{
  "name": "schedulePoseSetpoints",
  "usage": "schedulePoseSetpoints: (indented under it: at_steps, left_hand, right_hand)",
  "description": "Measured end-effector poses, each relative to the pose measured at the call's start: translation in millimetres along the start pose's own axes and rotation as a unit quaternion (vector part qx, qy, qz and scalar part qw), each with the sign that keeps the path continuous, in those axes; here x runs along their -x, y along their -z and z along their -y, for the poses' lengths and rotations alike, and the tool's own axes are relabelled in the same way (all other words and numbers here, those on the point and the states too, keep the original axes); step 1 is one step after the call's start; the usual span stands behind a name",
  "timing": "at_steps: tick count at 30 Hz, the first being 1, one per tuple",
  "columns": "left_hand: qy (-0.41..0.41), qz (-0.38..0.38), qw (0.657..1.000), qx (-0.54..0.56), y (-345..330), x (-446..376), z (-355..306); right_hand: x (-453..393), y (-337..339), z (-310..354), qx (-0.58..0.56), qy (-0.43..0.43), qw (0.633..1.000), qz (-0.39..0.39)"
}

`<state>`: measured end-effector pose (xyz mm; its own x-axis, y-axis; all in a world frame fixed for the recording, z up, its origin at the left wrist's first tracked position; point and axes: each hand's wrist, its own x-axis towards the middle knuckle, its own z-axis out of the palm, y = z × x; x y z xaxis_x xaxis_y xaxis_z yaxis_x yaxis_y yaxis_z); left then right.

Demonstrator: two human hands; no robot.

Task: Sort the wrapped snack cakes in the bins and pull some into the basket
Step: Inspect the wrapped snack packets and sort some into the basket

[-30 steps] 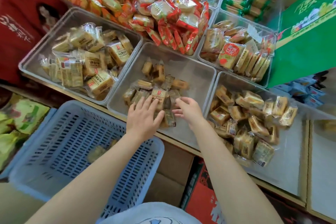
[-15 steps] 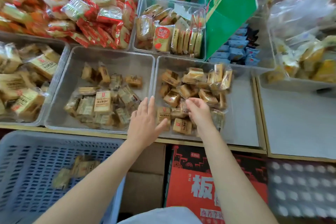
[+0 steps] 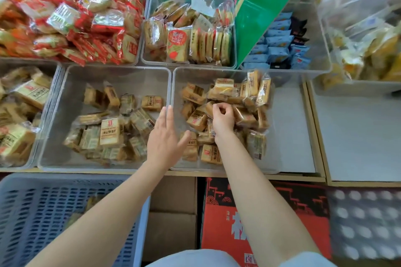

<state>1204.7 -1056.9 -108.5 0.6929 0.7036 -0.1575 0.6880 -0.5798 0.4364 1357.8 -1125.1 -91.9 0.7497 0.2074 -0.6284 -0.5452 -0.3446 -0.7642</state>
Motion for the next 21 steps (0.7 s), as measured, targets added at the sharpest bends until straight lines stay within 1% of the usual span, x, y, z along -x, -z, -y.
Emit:
schedulePoseSetpoints:
  at_steps: [3,6,9,13,15,17,18,19,21]
  left_hand:
    - [0.0,-0.001,1.0,0.005,0,0,1]
    - [0.001,-0.002,1.0,0.01,-1,-1,2]
    - [-0.001,-0.006,1.0,0.013,-3,-2,4]
    - [0.002,-0.006,1.0,0.012,-2,-3,4]
    - [0.01,-0.009,1.0,0.013,1,-10,2]
    - [0.019,-0.011,1.0,0.016,4,-21,-2]
    - [0.021,-0.01,1.0,0.014,5,-27,-3]
    - [0.022,-0.008,1.0,0.01,6,-31,-5]
    - [0.024,-0.005,1.0,0.005,7,-34,-7]
  right_hand:
    - [-4,-7,-3,-0.015,0.007,0.999,-0.03]
    - [-5,-7,2,-0.008,-0.003,1.0,-0.028]
    - [2,7,4,0.013,0.011,1.0,0.024]
    - [29,36,1,0.036,0.069,0.988,0.133]
    - [38,46,5,0.026,0.106,0.979,0.174]
    - [40,48,13,0.001,0.13,0.973,0.192]
    - [37,45,19,-0.01,0.132,0.975,0.177]
    - [32,41,24,-0.012,0.13,0.981,0.146]
    - [18,32,37,0.01,0.127,0.99,0.06]
